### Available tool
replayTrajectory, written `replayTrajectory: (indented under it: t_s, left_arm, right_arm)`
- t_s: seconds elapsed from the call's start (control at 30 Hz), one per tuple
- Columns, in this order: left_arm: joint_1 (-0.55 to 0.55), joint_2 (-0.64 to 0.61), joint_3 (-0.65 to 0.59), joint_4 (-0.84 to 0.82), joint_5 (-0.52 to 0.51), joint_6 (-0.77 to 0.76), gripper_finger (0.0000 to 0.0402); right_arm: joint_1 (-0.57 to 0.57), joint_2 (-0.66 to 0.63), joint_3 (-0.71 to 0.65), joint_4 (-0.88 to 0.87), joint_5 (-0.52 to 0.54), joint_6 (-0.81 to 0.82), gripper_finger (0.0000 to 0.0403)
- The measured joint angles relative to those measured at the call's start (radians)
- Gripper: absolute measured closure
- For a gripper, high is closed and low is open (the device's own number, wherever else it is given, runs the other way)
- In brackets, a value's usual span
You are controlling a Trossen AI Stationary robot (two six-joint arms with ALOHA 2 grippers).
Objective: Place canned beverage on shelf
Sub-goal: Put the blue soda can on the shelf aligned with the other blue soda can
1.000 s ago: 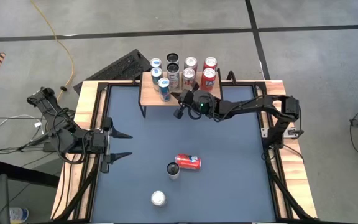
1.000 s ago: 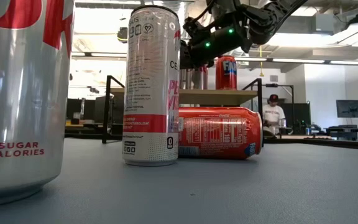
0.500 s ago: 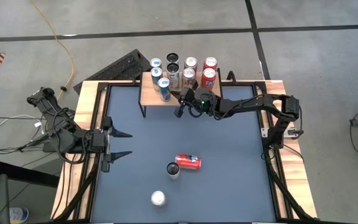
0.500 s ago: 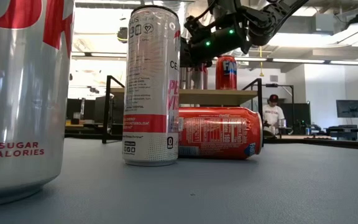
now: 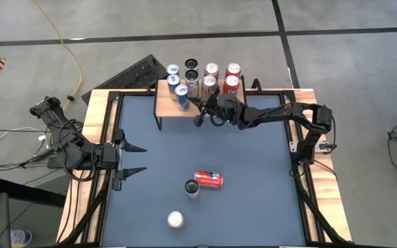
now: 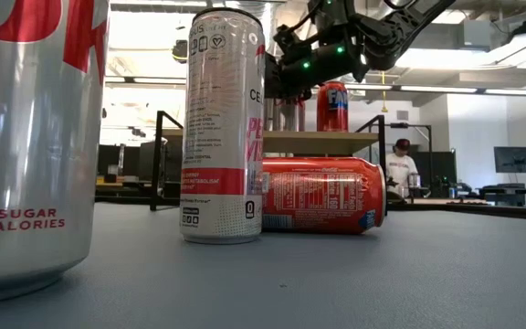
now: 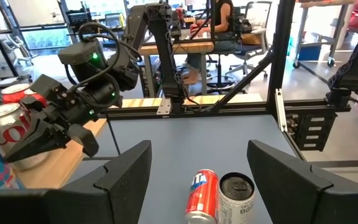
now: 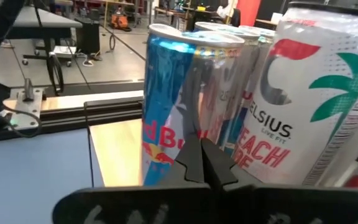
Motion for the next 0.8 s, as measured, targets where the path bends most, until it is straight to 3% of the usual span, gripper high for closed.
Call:
replayTrajectory:
  t_s: [0.3, 0.8]
  left_arm:
    - [0.0, 0.0, 0.0, 0.0, 0.0, 0.0, 0.0145]
    - [0.0, 0.0, 0.0, -0.002, 0.0, 0.005, 0.0145]
  right_arm:
    - [0.025, 0.0, 0.0, -0.017, 0.086, -0.001, 0.0403]
    - [0.024, 0.066, 0.006, -0.008, 0.08, 0.022, 0.0403]
